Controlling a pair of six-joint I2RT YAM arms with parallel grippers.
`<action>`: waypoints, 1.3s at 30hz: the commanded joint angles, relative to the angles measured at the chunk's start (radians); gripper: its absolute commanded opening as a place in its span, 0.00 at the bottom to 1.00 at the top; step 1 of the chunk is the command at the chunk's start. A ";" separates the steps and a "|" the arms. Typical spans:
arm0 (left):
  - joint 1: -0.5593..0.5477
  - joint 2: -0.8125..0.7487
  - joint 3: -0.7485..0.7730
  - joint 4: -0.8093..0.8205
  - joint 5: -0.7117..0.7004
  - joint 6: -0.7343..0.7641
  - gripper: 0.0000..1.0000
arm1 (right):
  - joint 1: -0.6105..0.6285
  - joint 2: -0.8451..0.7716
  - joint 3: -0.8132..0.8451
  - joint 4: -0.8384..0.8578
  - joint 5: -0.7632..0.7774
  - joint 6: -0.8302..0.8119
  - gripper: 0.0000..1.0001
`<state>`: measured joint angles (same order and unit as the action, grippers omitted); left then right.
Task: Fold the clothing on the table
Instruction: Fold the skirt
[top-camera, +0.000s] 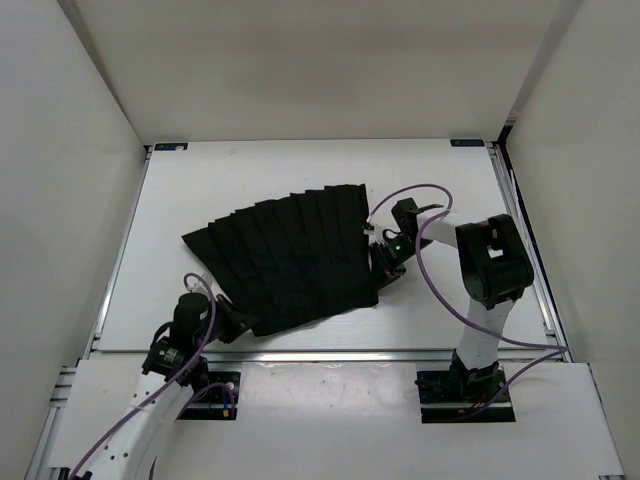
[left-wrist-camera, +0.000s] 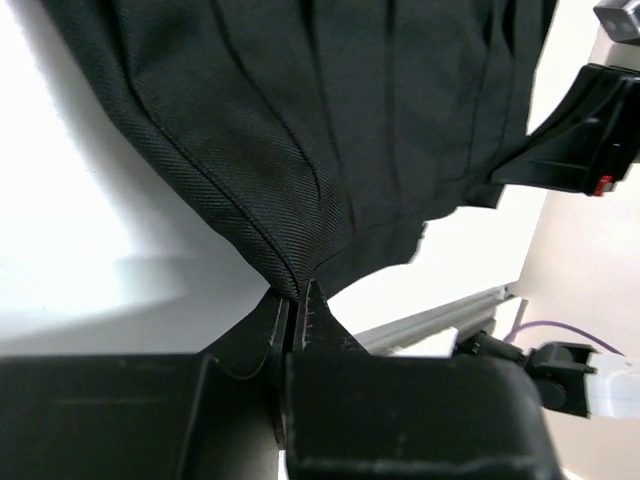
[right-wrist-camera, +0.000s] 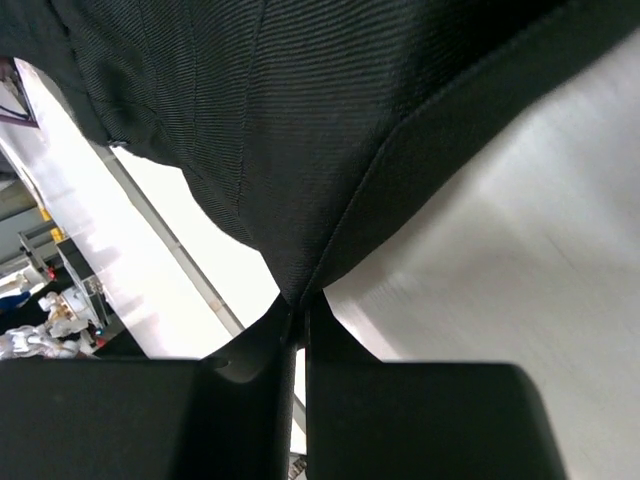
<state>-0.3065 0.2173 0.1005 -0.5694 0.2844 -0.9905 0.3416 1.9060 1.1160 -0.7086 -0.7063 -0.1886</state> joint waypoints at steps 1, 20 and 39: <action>0.030 0.028 0.093 -0.040 0.053 0.019 0.00 | -0.023 -0.088 0.015 -0.052 -0.030 -0.050 0.00; -0.048 0.312 0.272 0.180 0.475 -0.226 0.00 | -0.360 -0.456 0.165 -0.638 -0.105 -0.518 0.00; 0.207 1.071 0.640 0.769 0.313 -0.196 0.06 | -0.311 0.290 0.906 -0.272 -0.299 -0.046 0.20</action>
<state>-0.1619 1.1877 0.6979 0.1238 0.7063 -1.3060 0.0265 2.0449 1.9606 -1.1145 -1.0065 -0.4255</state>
